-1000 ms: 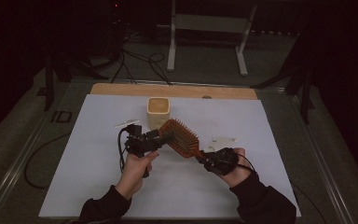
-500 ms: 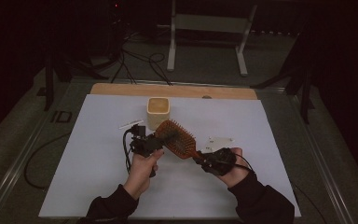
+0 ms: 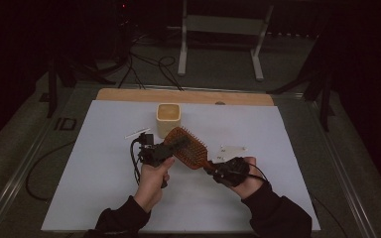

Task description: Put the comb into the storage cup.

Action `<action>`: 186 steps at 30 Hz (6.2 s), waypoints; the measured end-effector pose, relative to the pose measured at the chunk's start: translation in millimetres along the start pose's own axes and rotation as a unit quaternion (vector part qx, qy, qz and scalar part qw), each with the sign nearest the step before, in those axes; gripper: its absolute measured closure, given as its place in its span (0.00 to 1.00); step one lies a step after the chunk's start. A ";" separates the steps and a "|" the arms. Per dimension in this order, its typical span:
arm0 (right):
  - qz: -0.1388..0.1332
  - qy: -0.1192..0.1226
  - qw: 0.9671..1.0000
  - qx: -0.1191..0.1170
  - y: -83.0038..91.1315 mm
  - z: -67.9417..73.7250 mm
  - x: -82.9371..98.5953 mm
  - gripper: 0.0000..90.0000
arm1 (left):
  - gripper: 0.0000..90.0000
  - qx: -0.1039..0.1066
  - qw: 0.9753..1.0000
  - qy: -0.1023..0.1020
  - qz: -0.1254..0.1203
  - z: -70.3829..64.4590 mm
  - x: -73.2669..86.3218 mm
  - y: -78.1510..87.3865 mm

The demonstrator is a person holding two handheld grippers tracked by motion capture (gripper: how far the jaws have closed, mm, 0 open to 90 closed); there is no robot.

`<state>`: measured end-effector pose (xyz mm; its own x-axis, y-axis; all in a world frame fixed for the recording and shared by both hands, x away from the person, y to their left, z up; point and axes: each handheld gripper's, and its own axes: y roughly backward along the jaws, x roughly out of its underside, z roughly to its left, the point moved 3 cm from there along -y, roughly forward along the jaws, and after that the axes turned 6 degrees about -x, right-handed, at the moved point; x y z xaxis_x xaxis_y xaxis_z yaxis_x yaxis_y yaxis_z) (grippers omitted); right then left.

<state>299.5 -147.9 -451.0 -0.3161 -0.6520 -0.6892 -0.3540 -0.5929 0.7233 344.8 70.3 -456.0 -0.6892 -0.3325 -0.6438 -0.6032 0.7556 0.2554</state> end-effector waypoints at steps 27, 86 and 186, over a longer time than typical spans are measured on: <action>-0.034 -0.033 0.999 -0.019 -3.7 -2.4 2.0 0.69 | 0.61 0.017 0.997 -0.069 0.012 -23.6 -17.9 4.3; -0.106 -0.087 0.991 0.000 17.9 -32.7 91.7 0.11 | 0.62 -0.097 0.971 -0.209 -0.060 -63.8 -171.8 49.5; -0.115 -0.068 0.991 -0.011 18.7 -28.1 89.6 0.11 | 0.15 -0.247 0.950 -0.190 0.001 47.9 -168.6 -16.4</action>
<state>289.3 -230.7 -498.0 -0.3464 -0.4295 -0.8340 -0.4114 -0.7295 0.5465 490.1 141.0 -386.2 -0.5515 -0.0327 -0.8336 -0.7819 0.3685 0.5028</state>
